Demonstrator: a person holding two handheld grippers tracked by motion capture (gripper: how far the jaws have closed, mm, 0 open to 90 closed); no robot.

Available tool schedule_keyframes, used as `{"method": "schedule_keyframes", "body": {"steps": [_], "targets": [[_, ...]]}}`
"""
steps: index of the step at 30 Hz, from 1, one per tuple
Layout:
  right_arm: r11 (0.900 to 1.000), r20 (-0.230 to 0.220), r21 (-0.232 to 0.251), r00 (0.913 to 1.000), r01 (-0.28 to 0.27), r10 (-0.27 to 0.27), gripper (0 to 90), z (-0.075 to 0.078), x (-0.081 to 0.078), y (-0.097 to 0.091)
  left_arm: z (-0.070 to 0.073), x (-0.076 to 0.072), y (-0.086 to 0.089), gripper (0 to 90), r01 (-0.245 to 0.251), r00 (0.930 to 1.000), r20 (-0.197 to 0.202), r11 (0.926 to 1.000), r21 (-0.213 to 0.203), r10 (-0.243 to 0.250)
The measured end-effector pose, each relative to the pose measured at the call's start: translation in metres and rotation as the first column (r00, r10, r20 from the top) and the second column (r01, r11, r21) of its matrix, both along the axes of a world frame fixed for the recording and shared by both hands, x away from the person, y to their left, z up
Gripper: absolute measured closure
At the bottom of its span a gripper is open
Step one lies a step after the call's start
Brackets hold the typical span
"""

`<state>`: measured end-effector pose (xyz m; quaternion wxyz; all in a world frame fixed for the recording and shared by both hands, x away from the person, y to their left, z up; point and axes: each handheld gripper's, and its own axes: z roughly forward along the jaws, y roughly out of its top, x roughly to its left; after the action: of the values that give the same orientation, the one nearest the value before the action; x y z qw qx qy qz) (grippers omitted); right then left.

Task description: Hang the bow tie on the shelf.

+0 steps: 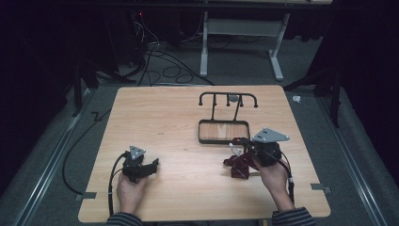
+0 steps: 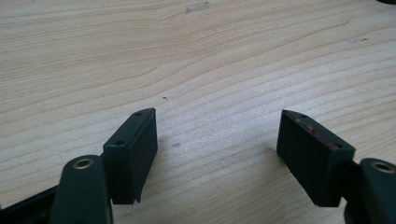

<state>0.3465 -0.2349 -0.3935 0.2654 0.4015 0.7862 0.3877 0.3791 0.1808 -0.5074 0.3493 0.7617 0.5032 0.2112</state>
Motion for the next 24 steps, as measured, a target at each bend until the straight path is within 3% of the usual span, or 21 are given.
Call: {"method": "schedule_keyframes", "body": {"steps": [24], "targets": [[0.9998, 0.054, -0.004, 0.9983, -0.022, 0.022, 90.0, 0.025, 0.01, 0.006, 0.0, 0.0, 0.0, 29.6, 0.0, 1.0, 0.001, 1.0, -0.003, 0.0]]}}
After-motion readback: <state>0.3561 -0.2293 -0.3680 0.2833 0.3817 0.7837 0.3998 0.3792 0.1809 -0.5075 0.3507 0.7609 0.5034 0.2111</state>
